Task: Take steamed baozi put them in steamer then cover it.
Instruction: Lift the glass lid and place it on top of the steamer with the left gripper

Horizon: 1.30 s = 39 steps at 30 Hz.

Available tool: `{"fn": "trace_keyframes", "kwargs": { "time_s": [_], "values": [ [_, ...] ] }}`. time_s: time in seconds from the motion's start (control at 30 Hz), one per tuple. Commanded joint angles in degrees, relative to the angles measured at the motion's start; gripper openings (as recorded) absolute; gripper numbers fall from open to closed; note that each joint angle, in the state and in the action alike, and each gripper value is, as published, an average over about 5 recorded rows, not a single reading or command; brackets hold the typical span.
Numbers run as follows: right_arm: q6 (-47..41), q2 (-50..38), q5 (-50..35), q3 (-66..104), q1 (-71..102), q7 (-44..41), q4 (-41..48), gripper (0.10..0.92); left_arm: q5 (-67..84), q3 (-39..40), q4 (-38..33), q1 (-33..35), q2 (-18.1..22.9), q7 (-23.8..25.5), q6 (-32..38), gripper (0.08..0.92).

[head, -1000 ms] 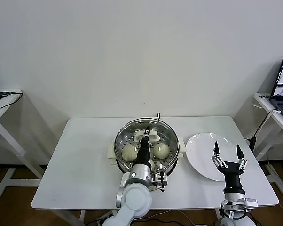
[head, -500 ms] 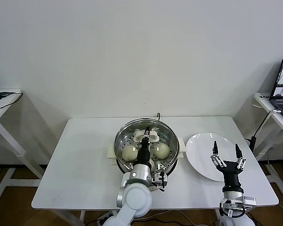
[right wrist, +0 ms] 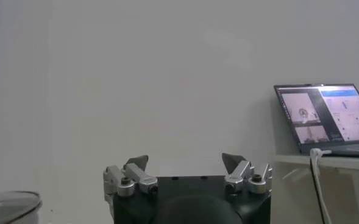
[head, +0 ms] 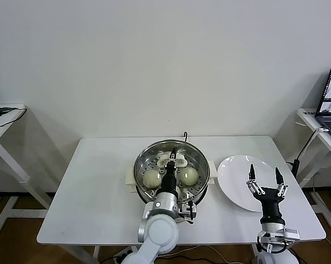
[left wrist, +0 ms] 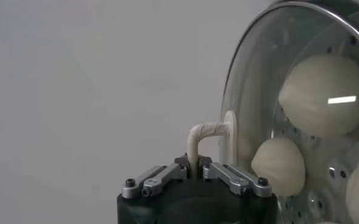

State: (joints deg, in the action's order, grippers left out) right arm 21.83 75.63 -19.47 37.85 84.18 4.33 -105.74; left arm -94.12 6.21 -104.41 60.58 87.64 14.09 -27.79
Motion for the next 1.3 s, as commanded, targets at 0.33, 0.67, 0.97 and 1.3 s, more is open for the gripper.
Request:
{"fn": "trace_keyframes", "kwargs": {
  "time_s": [0.33, 0.67, 0.97, 1.3],
  "values": [
    [0.0, 0.0, 0.2, -0.2, 0.0, -0.1, -0.3, 0.823, 0.3, -0.1, -0.1, 0.7, -0.1, -0.7, 0.3, 0.189],
    [0.1, -0.2, 0.2, -0.3, 0.0, -0.1, -0.3, 0.823, 0.4, -0.6, -3.4, 3.2, -1.9, -1.5, 1.2, 0.256],
    [0.3, -0.3, 0.2, -0.5, -0.3, -0.2, 0.1, 0.823, 1.9, -2.0, -13.7, 8.6, -7.9, -2.7, 1.5, 0.515],
    [0.3, -0.5, 0.2, -0.7, -1.1, -0.2, 1.0, 0.823, 15.6, -8.4, -29.8, 22.4, -15.9, -8.4, 3.6, 0.792]
  ]
}}
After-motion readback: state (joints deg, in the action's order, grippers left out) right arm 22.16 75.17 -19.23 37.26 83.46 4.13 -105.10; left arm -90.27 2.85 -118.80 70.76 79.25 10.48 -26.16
